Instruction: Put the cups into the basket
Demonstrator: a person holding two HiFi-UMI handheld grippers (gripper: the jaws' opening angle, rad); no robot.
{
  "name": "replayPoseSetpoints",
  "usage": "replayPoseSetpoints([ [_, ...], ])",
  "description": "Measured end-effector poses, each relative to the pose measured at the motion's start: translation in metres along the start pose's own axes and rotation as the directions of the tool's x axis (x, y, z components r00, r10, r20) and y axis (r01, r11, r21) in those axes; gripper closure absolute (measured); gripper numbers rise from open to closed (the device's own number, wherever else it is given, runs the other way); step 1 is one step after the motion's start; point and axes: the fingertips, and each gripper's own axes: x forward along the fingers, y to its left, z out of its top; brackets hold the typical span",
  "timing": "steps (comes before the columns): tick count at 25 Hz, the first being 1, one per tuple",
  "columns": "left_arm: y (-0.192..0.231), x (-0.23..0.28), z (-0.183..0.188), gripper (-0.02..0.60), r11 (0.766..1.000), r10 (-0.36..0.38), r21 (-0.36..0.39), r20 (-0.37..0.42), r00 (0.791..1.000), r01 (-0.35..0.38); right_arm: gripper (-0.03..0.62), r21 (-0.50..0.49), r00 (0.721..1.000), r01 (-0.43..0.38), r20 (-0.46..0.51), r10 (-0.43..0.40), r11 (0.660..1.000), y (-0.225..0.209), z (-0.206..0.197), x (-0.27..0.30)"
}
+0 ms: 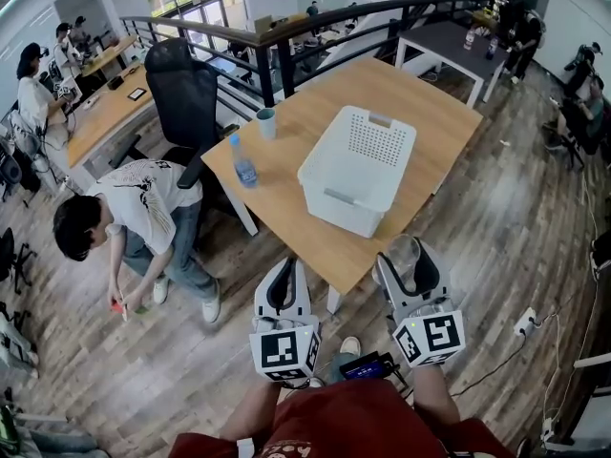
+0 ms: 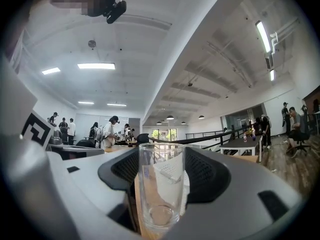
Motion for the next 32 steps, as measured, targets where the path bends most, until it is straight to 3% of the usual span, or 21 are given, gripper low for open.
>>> replayPoseSetpoints([
  [18, -0.06, 0.12, 0.012, 0.56, 0.999, -0.02, 0.033, 0.008, 1.0, 0.02, 0.312, 0.029, 1.0, 0.027, 0.01, -0.027, 0.999, -0.123, 0.003, 0.055],
  [32, -0.045, 0.158, 0.009, 0.56, 0.999, 0.029, 0.043, -0.007, 1.0, -0.029, 0.312, 0.048, 1.0, -0.009, 0.013, 0.008, 0.999, -0.146, 0.0, 0.103],
])
